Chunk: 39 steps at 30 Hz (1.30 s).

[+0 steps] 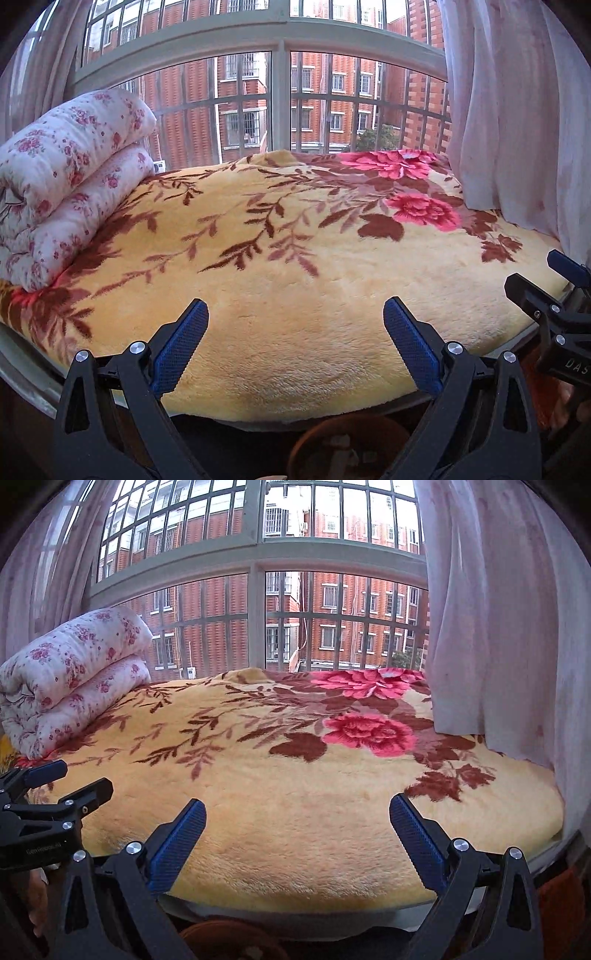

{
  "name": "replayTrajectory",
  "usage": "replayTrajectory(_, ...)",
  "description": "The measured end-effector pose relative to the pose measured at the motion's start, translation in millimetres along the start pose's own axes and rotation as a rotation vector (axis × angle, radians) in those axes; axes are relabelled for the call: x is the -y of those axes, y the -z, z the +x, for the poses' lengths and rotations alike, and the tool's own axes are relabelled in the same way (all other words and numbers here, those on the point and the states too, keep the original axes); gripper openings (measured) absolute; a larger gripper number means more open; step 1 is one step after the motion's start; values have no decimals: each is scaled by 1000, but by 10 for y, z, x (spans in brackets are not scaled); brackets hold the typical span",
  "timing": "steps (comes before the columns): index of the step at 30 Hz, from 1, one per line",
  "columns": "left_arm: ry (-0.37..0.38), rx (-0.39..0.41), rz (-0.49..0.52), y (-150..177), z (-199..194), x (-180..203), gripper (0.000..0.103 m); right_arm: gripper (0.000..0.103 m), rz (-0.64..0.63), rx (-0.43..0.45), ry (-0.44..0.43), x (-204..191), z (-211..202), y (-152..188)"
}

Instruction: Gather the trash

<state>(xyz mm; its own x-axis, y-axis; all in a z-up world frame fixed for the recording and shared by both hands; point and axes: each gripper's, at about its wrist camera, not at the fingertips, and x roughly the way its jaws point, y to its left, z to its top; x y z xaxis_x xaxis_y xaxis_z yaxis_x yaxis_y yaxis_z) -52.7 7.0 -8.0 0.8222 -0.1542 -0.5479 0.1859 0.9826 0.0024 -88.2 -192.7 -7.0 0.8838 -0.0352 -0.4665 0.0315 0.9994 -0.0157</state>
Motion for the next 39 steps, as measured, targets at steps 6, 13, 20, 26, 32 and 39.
replayTrajectory(6, 0, -1, 2, 5, 10, -5, 93, 98, -3, -7, -1, -6, 4, 24)
replayTrajectory(13, 2, -1, 7, 4, 10, 8, 93, 98, -5, -12, -4, -11, 7, 29)
replayTrajectory(20, 7, -2, 5, 4, 13, 2, 93, 98, -11, -12, -2, -11, 11, 37)
replayTrajectory(26, 13, -9, 3, 9, 22, 5, 93, 98, -13, -18, -1, 9, 33, 49)
replayTrajectory(32, 17, 8, -36, 12, 7, -47, 94, 98, -7, -20, -3, 26, 37, 55)
replayTrajectory(39, -21, 17, -7, 29, -19, 1, 94, 98, -4, -26, -3, 28, 47, 64)
